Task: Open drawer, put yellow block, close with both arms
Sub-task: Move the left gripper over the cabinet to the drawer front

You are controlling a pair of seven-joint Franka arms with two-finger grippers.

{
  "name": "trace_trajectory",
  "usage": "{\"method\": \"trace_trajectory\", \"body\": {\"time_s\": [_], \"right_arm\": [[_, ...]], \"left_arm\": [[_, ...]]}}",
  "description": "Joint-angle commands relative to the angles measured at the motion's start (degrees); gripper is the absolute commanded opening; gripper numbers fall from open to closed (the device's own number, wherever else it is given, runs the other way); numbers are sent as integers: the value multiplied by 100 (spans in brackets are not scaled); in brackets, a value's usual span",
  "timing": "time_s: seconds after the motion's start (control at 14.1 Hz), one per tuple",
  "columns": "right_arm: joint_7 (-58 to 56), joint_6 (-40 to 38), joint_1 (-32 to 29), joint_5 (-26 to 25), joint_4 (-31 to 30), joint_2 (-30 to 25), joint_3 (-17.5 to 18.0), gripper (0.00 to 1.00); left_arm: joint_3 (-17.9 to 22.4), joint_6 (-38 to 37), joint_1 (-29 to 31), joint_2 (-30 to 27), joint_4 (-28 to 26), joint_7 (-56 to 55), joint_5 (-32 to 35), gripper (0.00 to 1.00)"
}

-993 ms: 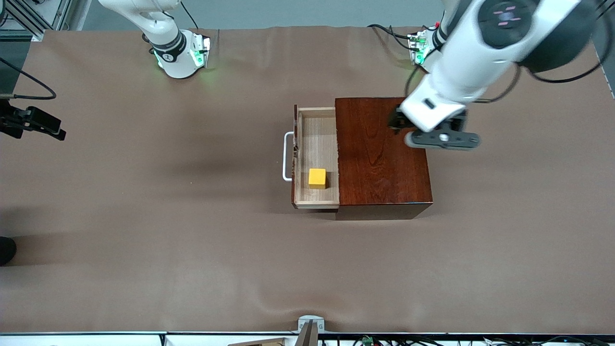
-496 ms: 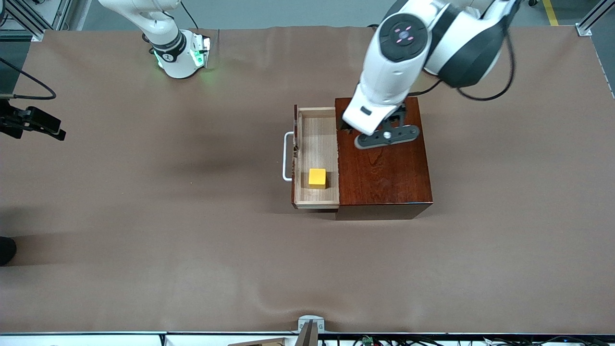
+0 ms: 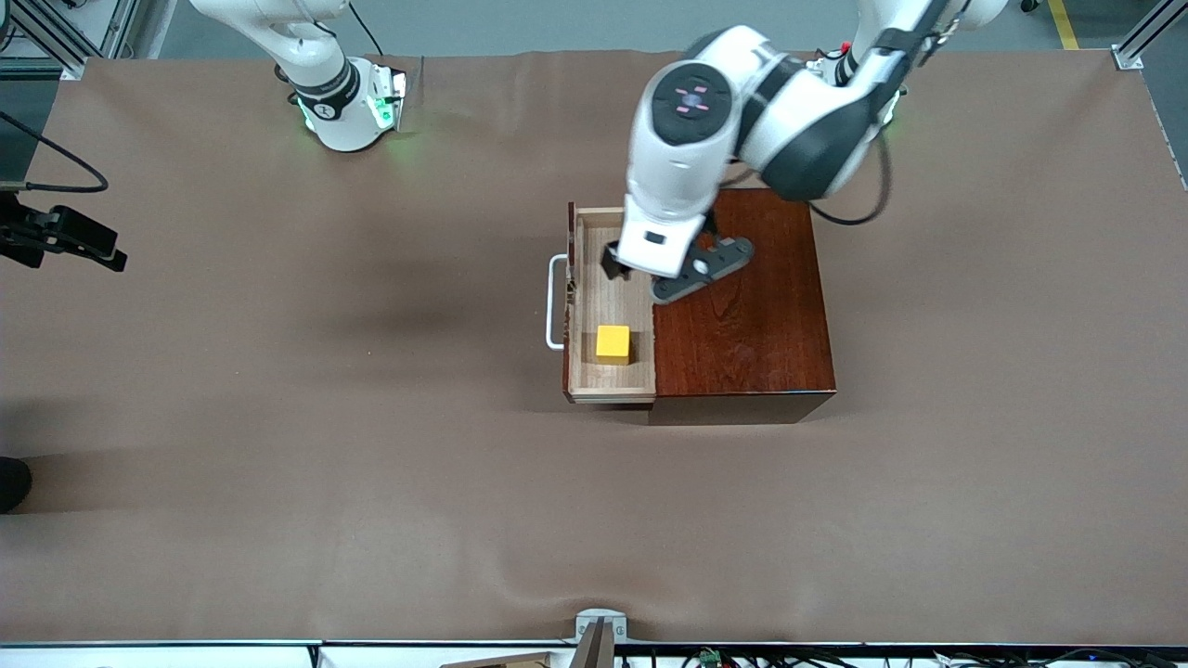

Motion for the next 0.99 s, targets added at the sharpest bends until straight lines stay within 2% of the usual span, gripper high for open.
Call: {"method": "trace_trajectory", "body": {"time_s": [0.0, 0.43, 0.78, 0.92], "right_arm": [[34, 50, -74, -28, -85, -125, 71, 100], [42, 50, -65, 7, -76, -117, 80, 100], [34, 32, -91, 7, -76, -125, 71, 100], [34, 23, -91, -2, -76, -125, 71, 100]], "left_arm": [[54, -16, -299, 123, 154, -847, 102, 100], [54, 186, -581, 211, 154, -1990, 277, 100], [45, 818, -599, 326, 171, -3527, 225, 100], [28, 1029, -607, 544, 390, -4116, 225, 100]]}}
